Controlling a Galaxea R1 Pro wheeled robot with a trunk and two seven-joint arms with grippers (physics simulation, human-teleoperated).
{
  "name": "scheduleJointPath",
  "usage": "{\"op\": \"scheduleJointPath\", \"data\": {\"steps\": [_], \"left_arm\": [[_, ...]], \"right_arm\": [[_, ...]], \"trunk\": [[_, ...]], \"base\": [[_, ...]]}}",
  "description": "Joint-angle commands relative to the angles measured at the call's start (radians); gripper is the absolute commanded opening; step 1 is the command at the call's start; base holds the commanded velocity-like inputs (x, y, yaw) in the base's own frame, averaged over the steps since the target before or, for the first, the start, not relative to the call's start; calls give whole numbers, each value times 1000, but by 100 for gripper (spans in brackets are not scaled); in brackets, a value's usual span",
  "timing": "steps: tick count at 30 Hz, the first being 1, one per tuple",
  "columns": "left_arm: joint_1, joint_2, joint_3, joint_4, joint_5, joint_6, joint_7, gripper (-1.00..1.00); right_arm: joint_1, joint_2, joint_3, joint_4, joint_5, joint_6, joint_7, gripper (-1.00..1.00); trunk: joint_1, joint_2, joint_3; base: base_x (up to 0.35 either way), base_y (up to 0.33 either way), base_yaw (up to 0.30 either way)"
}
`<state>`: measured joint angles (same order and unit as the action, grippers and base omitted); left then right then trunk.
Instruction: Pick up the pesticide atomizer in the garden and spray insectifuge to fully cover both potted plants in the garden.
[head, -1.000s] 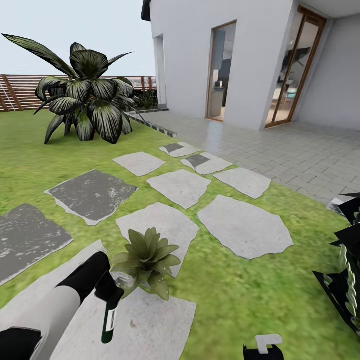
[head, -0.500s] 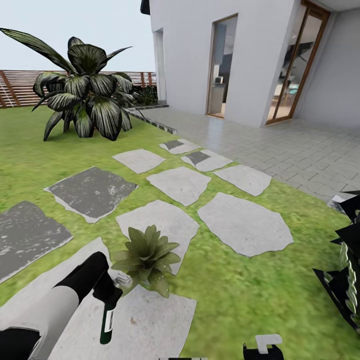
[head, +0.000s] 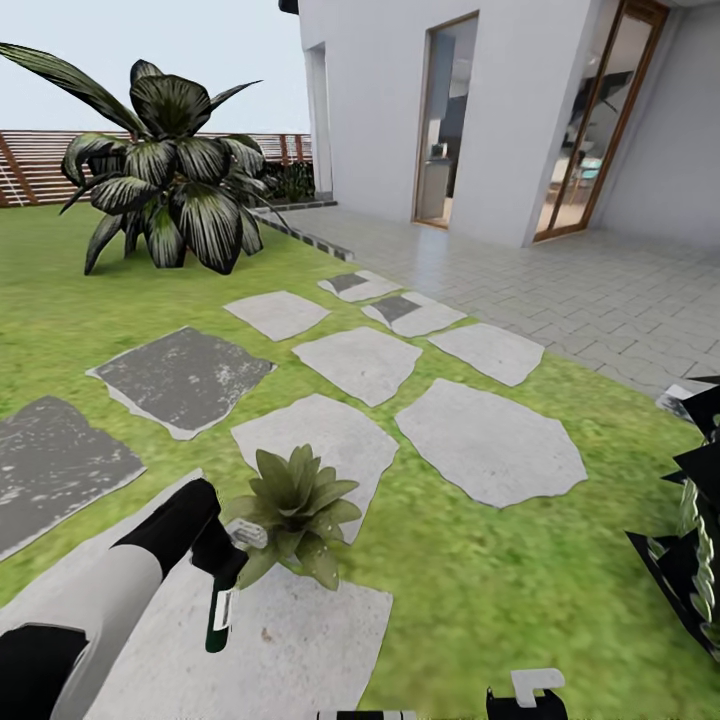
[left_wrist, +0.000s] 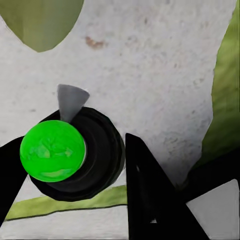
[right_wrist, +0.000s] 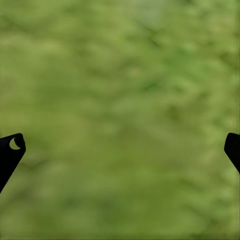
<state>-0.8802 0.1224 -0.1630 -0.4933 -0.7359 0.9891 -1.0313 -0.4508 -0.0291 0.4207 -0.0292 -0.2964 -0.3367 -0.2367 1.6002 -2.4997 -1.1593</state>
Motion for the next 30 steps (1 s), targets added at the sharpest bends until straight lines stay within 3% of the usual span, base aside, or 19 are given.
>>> {"op": "scheduleJointPath", "data": {"steps": [1,8,14,16,19,30], "left_arm": [[1,4,-3,-1,-11,4,-11,-100],[49,37,-4,16,-22,-3,-12,-100],[63,20,-73,9,-18,0,-13,-100],[62,-2,-90,2,-15,6,-15,-100],[57,-11,-93,0,-14,8,-17,-100],[58,10,-88,9,-20,1,-30,-100]], "right_arm": [[0,0,9,0,-7,-2,-3,100],[0,0,9,0,-6,-2,-2,100],[0,0,9,0,-7,-2,-2,100],[0,0,9,0,-7,-2,-3,100],[0,0,9,0,-8,-2,-3,100],[0,0,8,-2,-9,-2,-4,100]], "trunk": [[0,0,-1],[0,0,-1],[0,0,-1],[0,0,-1],[0,0,-1],[0,0,-1]], "base": [[0,0,0],[0,0,0],[0,0,0],[0,0,0],[0,11,-2],[0,245,-214]]}}
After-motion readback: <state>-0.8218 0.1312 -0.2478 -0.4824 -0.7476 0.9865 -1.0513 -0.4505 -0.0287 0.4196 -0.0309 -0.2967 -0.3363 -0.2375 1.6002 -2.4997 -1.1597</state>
